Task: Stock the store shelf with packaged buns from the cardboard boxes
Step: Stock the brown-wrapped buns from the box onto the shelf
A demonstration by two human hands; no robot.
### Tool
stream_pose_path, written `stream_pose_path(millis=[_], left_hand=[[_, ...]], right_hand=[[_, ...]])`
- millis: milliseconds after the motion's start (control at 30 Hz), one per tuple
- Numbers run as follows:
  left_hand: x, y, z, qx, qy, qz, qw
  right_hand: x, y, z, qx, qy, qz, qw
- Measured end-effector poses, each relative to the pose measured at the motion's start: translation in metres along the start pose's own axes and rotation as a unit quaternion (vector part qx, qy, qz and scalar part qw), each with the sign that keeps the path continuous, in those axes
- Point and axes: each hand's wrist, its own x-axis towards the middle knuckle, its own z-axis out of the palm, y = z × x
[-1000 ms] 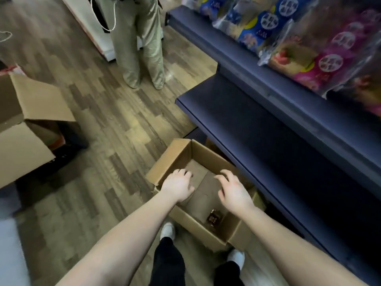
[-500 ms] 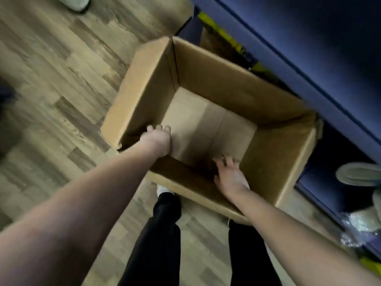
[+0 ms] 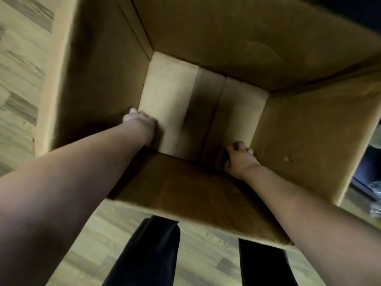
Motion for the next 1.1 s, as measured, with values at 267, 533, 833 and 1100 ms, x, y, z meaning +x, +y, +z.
stream_pose_path(millis=[267,533,833,1100], left_hand=[[-0.016,-0.001,-0.010,0.033,-0.005,0.016,0.999],[-0.037,0.006,-0.015,0.015,-0.042,0.003,0.999],[-0.123,-0.006,-0.064,-0.134,0.034,0.039,0.990],[-0.262,-0.048,-0.107,-0.301,0.157,0.075,0.937]], right_hand=[[-0.010,0.000,-0.017,-0.202,-0.008,-0.009,0.979],[-0.028,0.010,-0.023,-0.102,0.002,-0.040,0.994],[-0.097,-0.017,-0.090,0.053,0.142,-0.091,0.984],[-0.238,-0.050,-0.201,-0.033,0.261,-0.184,0.947]])
